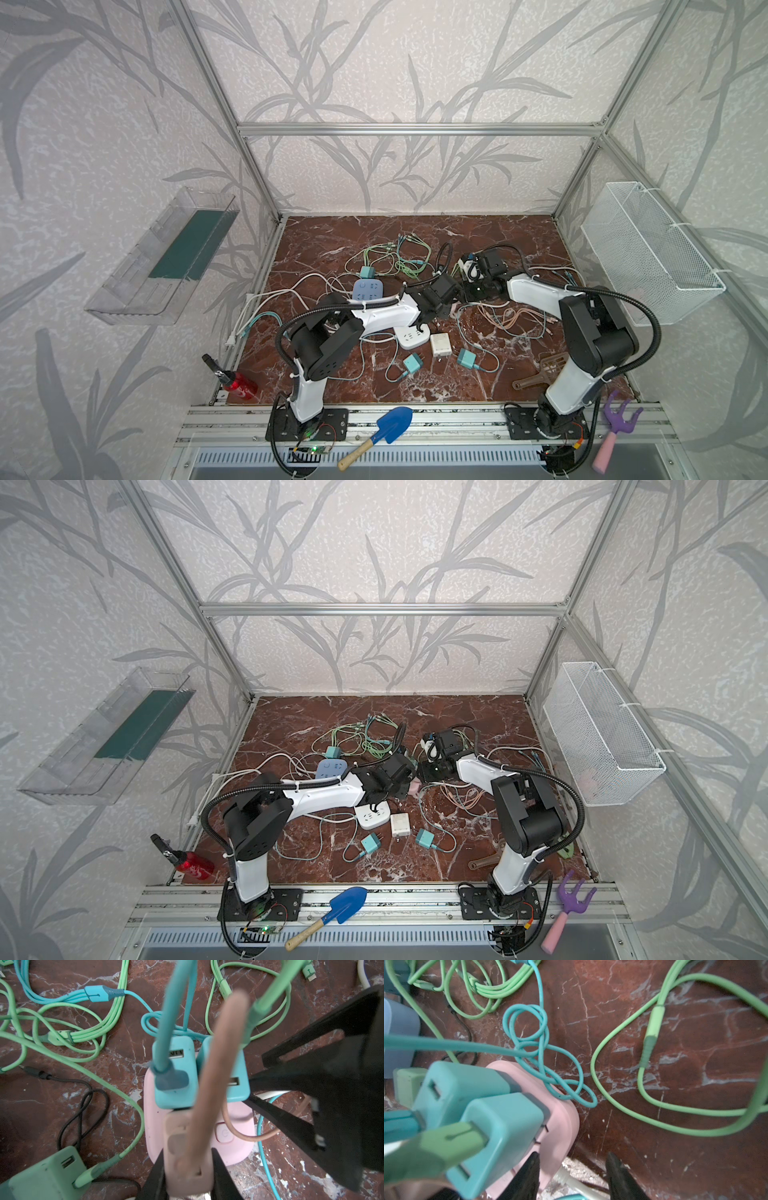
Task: Pull the plug off the socket
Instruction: 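Close the left gripper on the beige adapter while the right gripper holds the pink strip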
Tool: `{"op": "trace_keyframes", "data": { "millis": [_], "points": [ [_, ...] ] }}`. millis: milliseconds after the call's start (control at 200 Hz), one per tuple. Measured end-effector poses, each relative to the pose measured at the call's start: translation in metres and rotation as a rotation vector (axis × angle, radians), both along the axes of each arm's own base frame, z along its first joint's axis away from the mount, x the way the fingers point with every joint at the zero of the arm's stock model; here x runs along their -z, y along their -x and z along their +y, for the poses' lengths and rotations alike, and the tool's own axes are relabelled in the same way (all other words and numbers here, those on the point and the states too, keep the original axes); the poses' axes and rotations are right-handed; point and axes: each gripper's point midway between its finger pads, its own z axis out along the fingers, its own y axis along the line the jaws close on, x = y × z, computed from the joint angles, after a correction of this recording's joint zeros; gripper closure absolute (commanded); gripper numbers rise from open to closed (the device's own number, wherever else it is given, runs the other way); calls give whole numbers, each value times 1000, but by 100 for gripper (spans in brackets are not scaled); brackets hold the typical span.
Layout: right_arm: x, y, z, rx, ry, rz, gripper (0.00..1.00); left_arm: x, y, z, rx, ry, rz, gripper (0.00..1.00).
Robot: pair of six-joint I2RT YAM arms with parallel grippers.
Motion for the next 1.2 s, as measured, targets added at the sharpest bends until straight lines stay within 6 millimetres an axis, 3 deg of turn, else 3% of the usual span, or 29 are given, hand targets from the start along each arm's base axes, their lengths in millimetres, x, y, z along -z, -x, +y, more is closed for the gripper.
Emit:
{"op": "trace_keyframes", "data": {
  "millis": [465,1200],
  "points": [
    [0,-11,4,1,-4,4,58,-4,-2,-1,-13,15,6,79],
    [-3,-10,7,-20,60,27,60,-11,-8,-4,52,-61,-21,80]
  ]
}}
